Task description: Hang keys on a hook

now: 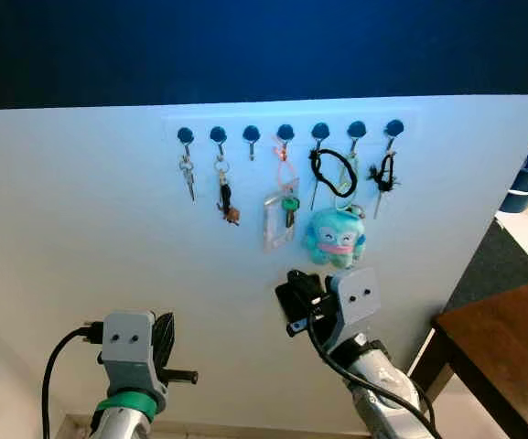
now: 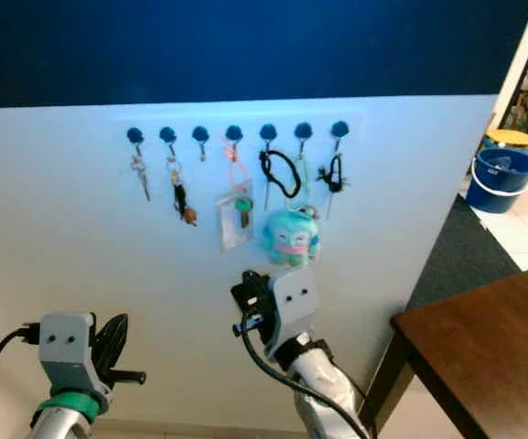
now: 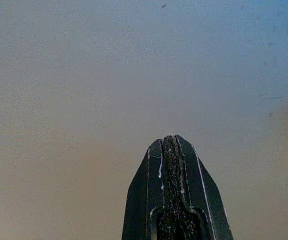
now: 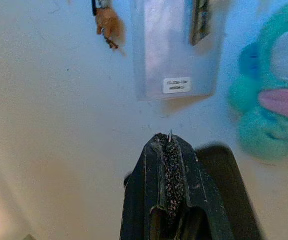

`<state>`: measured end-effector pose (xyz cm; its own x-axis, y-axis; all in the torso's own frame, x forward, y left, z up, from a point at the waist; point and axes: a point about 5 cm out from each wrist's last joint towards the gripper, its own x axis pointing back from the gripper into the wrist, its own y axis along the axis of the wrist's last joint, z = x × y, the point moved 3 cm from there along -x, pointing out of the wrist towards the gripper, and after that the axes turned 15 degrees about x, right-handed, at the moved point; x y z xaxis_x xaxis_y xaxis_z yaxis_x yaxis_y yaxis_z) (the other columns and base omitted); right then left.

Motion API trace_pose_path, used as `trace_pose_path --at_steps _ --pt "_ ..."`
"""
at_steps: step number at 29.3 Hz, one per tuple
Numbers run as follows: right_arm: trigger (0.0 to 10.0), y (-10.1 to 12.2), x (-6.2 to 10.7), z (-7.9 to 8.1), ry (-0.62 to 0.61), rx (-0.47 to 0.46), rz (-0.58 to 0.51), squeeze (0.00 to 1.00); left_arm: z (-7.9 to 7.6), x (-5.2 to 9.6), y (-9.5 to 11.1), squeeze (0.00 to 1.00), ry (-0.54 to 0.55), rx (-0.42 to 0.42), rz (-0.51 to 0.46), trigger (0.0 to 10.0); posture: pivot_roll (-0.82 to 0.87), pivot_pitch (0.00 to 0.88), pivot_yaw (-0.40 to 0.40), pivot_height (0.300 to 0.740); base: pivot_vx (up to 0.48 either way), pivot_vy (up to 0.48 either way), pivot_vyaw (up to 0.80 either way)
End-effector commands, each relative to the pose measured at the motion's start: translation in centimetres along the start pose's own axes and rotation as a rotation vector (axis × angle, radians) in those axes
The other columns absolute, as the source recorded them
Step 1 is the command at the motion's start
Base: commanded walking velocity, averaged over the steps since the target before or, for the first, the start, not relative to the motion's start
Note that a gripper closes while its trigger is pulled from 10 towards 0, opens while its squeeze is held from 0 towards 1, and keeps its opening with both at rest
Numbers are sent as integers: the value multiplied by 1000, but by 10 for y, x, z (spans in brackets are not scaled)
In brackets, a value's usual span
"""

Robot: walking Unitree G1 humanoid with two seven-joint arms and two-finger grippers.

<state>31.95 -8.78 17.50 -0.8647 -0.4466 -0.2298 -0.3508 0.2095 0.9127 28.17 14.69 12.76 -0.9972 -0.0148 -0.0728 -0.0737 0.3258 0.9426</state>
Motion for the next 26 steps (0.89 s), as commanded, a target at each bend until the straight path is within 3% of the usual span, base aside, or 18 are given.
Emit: trace_pose_path --at_steps 1,26 --pt "10000 0 -1 5 8 -10 2 0 5 2 0 0 16 -1 6 10000 -94 39 161 740 0 0 0" --pt "10000 -2 -1 3 -3 -2 6 0 1 0 5 0 -5 -4 -13 10000 -89 46 166 740 0 294 0"
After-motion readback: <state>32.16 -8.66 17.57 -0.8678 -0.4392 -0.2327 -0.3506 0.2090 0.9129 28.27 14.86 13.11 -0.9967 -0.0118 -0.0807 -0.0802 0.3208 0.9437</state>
